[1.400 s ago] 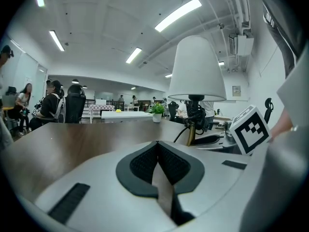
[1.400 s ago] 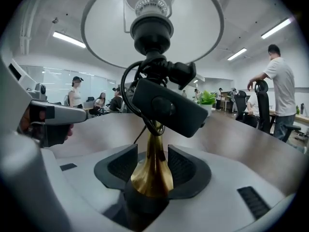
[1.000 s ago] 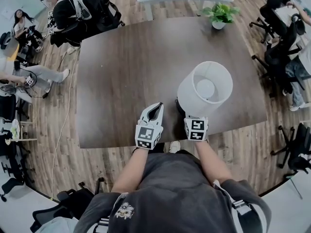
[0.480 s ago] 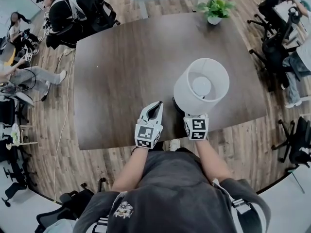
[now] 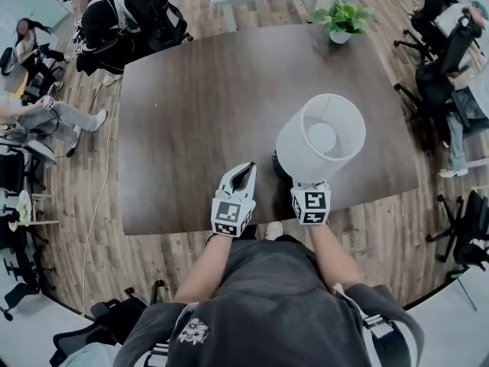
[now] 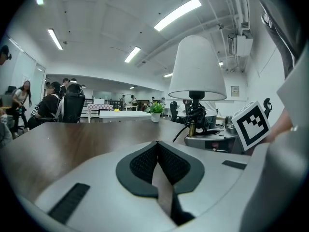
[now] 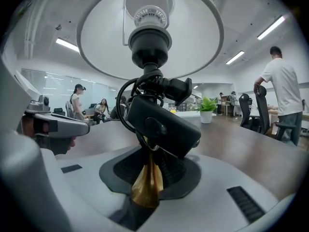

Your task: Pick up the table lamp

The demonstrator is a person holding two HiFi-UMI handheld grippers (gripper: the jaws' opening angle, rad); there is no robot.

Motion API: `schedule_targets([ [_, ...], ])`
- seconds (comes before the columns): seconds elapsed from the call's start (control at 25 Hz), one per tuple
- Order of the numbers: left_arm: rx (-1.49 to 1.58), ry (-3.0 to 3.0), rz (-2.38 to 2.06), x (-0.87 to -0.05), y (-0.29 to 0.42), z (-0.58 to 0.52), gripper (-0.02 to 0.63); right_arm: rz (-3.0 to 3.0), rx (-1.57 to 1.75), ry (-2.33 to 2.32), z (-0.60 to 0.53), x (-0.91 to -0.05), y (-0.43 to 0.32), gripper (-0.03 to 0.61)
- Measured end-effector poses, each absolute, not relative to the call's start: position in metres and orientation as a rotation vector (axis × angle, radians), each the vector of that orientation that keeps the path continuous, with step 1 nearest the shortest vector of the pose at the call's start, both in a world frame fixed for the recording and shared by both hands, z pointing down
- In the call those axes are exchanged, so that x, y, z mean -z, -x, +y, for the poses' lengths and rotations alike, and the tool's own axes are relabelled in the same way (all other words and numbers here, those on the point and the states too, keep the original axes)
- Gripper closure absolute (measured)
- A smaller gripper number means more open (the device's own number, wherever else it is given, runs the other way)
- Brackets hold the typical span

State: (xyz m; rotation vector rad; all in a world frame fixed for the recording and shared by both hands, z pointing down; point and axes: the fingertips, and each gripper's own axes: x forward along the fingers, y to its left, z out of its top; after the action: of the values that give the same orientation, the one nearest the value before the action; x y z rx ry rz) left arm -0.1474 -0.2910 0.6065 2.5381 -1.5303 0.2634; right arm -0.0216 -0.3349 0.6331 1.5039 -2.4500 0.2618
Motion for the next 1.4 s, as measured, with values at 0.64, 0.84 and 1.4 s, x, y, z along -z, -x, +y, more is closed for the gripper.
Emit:
schedule_targets([
  [0.64, -0.211, -2.577, -1.561, -0.58, 0.145, -0.307, 0.606, -2.496, -0.162, -1.399, -0.343, -0.585, 0.033, 0.471],
  [0.84, -0.168, -2.578, -1.637, -0.547, 0.152, -0.315, 0.606, -2.537, -0.154, -1.401, -0.344, -0.549, 0.031, 0.471],
  [1.4, -0.082, -2.639, -1.692, -0.481, 0.152, -0.318, 0.606, -2.595, -0.068, -1.376, -0.343, -0.445, 0.032, 0.471],
])
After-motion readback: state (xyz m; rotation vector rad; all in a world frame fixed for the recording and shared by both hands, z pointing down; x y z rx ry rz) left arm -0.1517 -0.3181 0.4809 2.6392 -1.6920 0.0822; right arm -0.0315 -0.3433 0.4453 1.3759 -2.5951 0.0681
